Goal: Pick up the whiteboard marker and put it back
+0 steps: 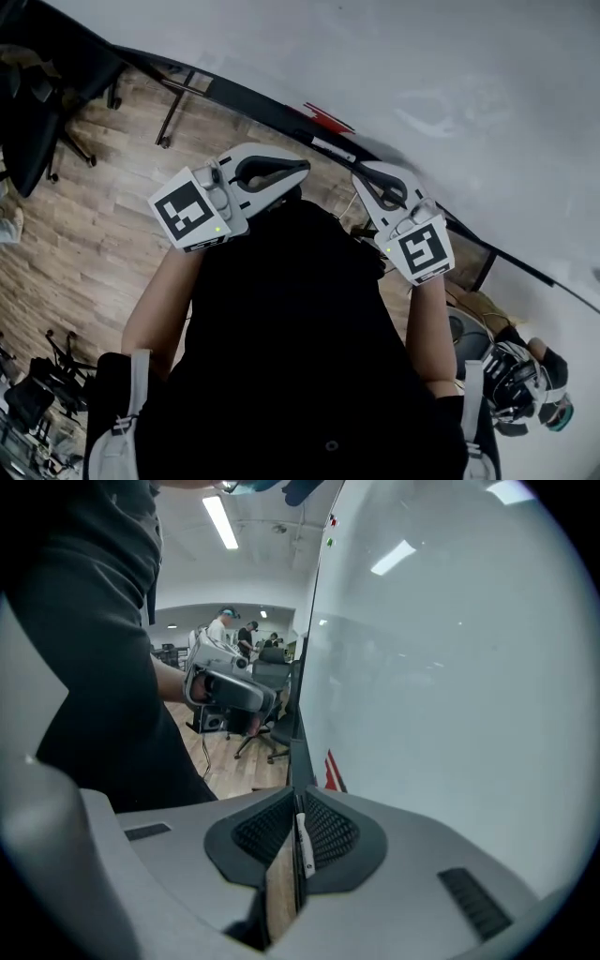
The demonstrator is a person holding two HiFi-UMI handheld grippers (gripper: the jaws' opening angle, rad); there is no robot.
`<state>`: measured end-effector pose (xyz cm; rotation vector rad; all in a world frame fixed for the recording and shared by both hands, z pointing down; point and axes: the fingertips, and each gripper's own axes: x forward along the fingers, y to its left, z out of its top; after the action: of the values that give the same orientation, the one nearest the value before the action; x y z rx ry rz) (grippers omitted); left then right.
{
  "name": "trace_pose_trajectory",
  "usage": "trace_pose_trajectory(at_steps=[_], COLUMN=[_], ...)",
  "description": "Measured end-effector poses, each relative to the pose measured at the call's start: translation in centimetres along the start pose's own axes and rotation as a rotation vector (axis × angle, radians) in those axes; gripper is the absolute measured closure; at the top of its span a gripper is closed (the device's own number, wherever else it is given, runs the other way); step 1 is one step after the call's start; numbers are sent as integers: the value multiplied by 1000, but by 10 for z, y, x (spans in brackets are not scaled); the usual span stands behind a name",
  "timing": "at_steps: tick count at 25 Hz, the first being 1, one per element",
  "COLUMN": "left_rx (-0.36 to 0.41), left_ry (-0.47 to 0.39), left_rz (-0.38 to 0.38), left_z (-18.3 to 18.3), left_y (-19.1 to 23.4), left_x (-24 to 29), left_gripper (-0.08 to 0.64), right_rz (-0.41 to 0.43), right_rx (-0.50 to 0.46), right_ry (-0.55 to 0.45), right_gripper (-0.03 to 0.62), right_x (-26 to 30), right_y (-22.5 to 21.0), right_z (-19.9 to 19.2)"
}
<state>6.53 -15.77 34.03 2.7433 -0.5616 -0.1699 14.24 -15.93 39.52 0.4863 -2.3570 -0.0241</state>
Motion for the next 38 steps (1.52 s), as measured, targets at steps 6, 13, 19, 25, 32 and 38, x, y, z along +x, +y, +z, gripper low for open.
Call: trace_pose_trajectory(at_steps=[6,13,19,25,32,38], left_rx=[-11,-28,-35,-34,-16,-7], left_ry=[-16,-22,-33,-35,-21,-10], left_rz=[59,107,142,155,151,144], left_z=[-7,-17,-20,-24,-28,-28], left_y=[-8,-16,-17,-22,-28,-31], left_x=[-12,-24,-33,-37,-42,-48], left_gripper=[548,548,548,548,548,548], right_rz=[45,73,108,76,45,0], right_rx=[4,-30,-48,-37,-64,-68], right_ry=[62,112,135,234,333,391], right_gripper=[571,569,507,506,507,508], right_x=[17,37,52,64,77,88], right_y=[13,15,20,21,21,20], right_z=[-21,-34,-37,-57,-80,-90])
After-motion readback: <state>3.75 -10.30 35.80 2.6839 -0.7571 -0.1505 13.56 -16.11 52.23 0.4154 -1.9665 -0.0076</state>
